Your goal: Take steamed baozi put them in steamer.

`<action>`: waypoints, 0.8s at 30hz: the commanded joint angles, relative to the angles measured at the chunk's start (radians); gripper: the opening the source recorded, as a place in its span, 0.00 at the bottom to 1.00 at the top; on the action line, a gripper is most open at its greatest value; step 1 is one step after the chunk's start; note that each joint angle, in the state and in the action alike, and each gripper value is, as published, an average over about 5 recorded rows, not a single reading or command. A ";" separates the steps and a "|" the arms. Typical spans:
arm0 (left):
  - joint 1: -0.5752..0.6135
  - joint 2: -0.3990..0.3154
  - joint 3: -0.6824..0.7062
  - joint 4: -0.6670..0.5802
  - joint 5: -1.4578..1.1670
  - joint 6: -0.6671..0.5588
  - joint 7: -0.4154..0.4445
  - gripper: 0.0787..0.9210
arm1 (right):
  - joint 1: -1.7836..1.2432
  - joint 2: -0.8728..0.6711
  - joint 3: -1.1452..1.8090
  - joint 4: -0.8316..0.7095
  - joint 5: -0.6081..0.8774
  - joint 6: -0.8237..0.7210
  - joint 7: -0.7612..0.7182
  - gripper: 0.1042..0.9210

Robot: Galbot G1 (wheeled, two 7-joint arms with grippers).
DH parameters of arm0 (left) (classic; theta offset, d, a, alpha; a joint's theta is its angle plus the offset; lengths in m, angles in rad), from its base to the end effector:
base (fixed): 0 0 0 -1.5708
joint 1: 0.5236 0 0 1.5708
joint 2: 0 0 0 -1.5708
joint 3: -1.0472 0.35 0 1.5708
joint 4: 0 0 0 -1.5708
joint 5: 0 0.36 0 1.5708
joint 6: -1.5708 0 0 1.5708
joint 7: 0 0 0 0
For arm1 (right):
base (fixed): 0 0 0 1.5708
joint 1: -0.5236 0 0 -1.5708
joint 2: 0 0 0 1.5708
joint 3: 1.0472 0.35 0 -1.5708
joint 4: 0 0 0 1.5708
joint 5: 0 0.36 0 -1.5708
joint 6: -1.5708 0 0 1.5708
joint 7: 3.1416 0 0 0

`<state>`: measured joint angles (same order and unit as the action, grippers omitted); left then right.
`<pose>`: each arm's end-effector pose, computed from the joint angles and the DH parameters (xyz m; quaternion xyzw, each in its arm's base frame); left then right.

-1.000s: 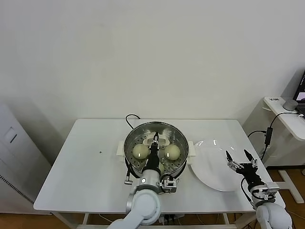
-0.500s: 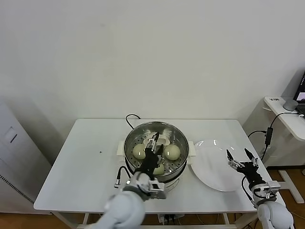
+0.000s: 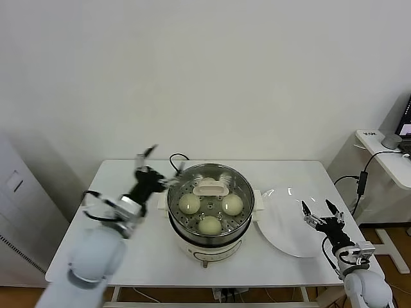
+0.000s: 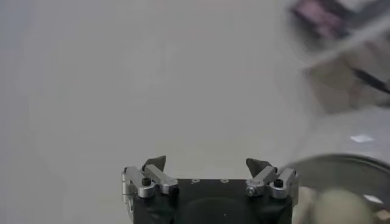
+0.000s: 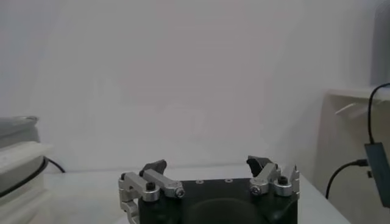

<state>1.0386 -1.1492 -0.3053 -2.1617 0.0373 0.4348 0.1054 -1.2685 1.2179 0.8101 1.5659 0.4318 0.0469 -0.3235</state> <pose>0.2933 0.0021 -0.1603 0.1638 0.9607 0.2184 0.0494 0.2722 -0.2170 -0.3635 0.0243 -0.9989 -0.0265 0.0301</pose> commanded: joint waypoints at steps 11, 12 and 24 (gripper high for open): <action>0.113 0.077 -0.236 0.465 -0.449 -0.143 -0.105 0.88 | -0.001 0.002 -0.025 0.037 -0.039 -0.062 0.111 0.88; 0.112 0.068 -0.233 0.469 -0.436 -0.146 -0.102 0.88 | -0.001 0.002 -0.026 0.038 -0.041 -0.062 0.109 0.88; 0.103 0.040 -0.226 0.492 -0.471 -0.140 -0.088 0.88 | 0.011 0.001 -0.051 0.026 -0.065 -0.072 0.126 0.88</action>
<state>1.1302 -1.0999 -0.5199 -1.7393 -0.3780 0.3154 0.0176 -1.2628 1.2173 0.7715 1.5951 0.3784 -0.0135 -0.2213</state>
